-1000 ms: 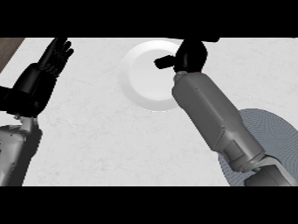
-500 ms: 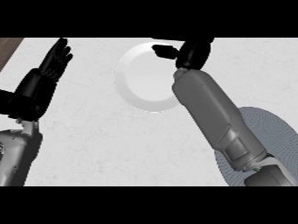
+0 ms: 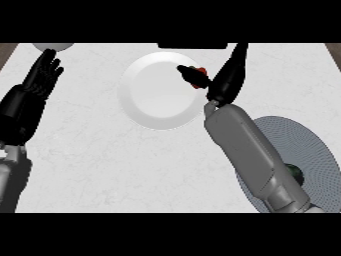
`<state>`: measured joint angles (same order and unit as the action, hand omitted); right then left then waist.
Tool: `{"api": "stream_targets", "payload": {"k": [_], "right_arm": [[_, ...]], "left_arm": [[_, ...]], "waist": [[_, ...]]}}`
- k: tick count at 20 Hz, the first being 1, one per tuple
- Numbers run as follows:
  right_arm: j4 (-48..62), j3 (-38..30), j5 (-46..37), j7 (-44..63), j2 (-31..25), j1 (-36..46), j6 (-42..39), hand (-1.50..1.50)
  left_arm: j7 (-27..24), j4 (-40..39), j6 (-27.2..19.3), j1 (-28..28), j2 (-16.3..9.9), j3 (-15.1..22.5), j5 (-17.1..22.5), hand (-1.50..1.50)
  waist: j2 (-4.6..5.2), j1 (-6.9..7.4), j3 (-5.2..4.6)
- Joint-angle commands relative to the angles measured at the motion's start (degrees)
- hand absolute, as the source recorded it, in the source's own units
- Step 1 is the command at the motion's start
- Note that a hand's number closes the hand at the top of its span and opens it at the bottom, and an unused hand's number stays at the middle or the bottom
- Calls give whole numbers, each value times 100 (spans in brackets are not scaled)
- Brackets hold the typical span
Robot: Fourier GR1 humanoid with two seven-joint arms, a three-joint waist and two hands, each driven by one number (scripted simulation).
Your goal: Pick the bell pepper from the placemat and place it in the plate
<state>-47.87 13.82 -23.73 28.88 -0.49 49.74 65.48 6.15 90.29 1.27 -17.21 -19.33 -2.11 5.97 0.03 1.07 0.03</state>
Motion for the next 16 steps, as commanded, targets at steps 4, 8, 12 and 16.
{"api": "stream_targets", "payload": {"k": [4, 8, 12, 16], "right_arm": [[-1967, 518, -294, -44, -110, -1898, -109, -150], [-3196, 783, -861, 473, -522, -2910, -428, -150], [-4064, 643, -749, 280, -855, -3565, -765, -150], [-4502, 746, -1673, 590, -585, -4157, -774, -150]], "left_arm": [[-31, 0, -51, 102, 97, -68, -159, 0], [0, 157, 189, 330, -35, -256, 30, 0], [2, 286, 58, 392, 191, -181, -169, 0], [5, 276, 247, 365, 139, -318, -161, 0]], "waist": [[-36, -214, -3], [-49, -227, -7], [-17, -148, -3], [-12, -135, -4]]}}
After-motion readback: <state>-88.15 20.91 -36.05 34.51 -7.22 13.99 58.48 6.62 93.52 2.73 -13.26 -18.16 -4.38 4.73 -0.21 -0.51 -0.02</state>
